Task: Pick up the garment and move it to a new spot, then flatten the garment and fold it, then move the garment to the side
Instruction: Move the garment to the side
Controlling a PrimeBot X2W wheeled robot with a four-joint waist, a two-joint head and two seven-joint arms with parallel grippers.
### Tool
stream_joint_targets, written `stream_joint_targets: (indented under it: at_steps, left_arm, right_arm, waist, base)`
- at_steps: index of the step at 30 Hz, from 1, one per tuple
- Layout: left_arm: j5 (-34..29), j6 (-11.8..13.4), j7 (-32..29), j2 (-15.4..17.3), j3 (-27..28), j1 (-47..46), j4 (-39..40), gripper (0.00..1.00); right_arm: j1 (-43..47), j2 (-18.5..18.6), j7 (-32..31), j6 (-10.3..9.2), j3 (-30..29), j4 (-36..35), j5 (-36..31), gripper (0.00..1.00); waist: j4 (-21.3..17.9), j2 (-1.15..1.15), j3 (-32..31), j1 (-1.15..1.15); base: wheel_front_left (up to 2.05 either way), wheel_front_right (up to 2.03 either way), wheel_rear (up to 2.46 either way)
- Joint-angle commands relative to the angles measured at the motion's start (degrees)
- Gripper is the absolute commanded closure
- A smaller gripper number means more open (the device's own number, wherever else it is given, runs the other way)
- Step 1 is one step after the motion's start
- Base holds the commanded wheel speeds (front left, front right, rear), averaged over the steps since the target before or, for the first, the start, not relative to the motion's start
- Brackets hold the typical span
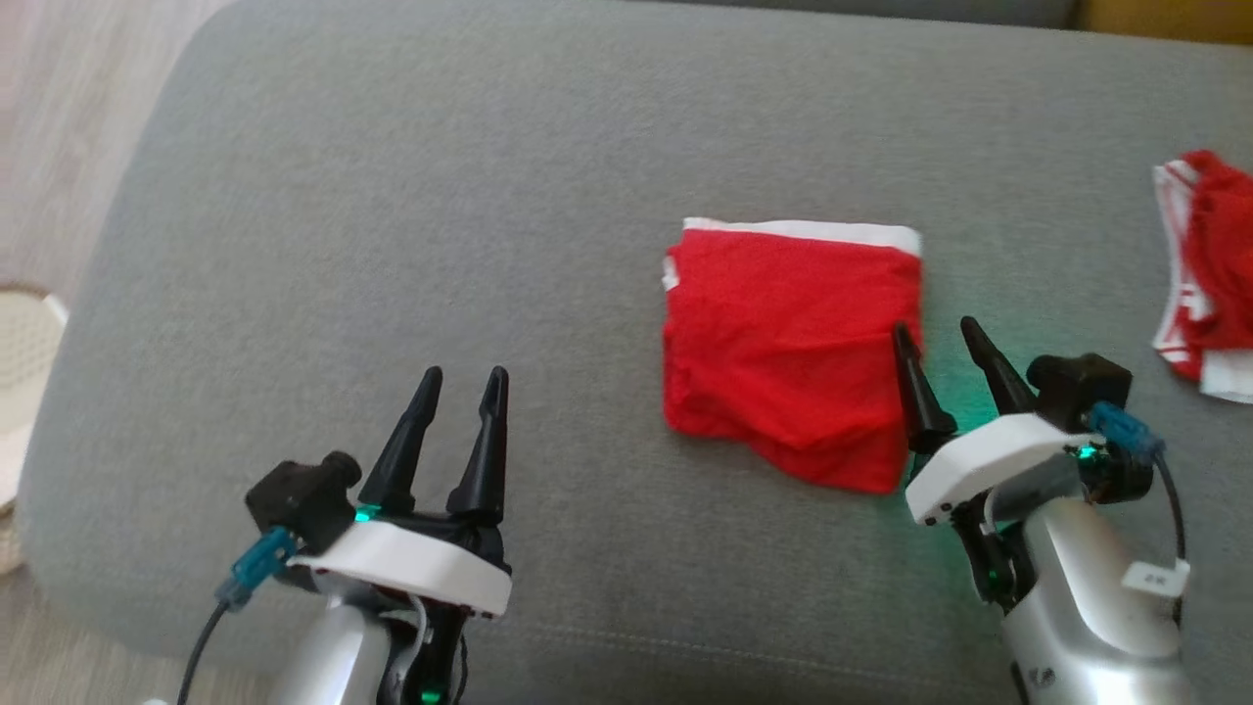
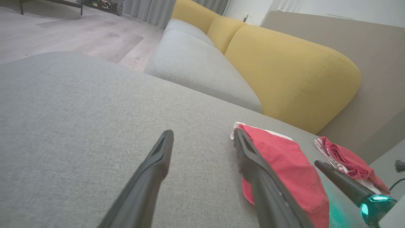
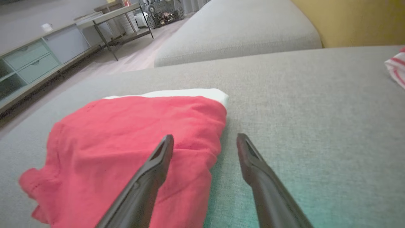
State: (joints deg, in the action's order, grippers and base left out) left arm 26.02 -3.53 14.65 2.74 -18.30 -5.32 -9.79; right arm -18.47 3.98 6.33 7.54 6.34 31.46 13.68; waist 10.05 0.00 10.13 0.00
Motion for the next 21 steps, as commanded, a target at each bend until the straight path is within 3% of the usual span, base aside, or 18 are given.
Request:
stream_joint_targets:
  at_steps: [1,11,12,13,16,21]
  left_arm:
    - [0.5,0.0,0.3,0.1,1.3,-2.5,1.9,0.00]
    - [1.1,0.5,0.3,0.1,0.4,-3.1,1.9,0.00]
    - [1.1,0.5,0.3,0.1,0.3,-3.1,1.9,0.00]
    - [1.1,0.6,0.3,0.1,0.4,-3.2,1.8,0.00]
    - [1.2,0.7,0.3,0.1,0.6,-3.3,1.9,0.00]
    - [0.9,0.6,0.3,0.1,0.5,-3.5,2.4,0.00]
  right_arm:
    - [-2.2,-0.7,-0.1,-0.05,1.0,-0.9,0.3,0.00]
    - [-7.4,-1.0,-1.3,-0.05,0.2,10.4,0.4,0.00]
    - [-7.8,-1.1,-1.1,-0.05,0.7,11.1,0.5,0.66]
    - [-8.1,-1.1,-0.6,-0.05,1.4,11.5,0.2,1.00]
    - [-9.2,-0.8,1.8,-0.05,3.4,12.5,-2.8,1.00]
    - [-11.3,2.6,6.3,-0.05,6.9,12.1,-12.2,1.00]
  waist:
    - [1.4,0.00,1.2,0.00]
    - [4.1,0.00,2.6,0.00]
    - [4.1,0.00,2.5,0.00]
    - [4.1,0.00,2.5,0.00]
    - [3.6,0.00,2.2,0.00]
    - [0.9,0.00,1.5,0.00]
  base:
    - [0.00,0.00,0.00]
    - [0.00,0.00,0.00]
    - [0.00,0.00,0.00]
    - [0.00,0.00,0.00]
    - [0.00,0.00,0.00]
    - [0.00,0.00,0.00]
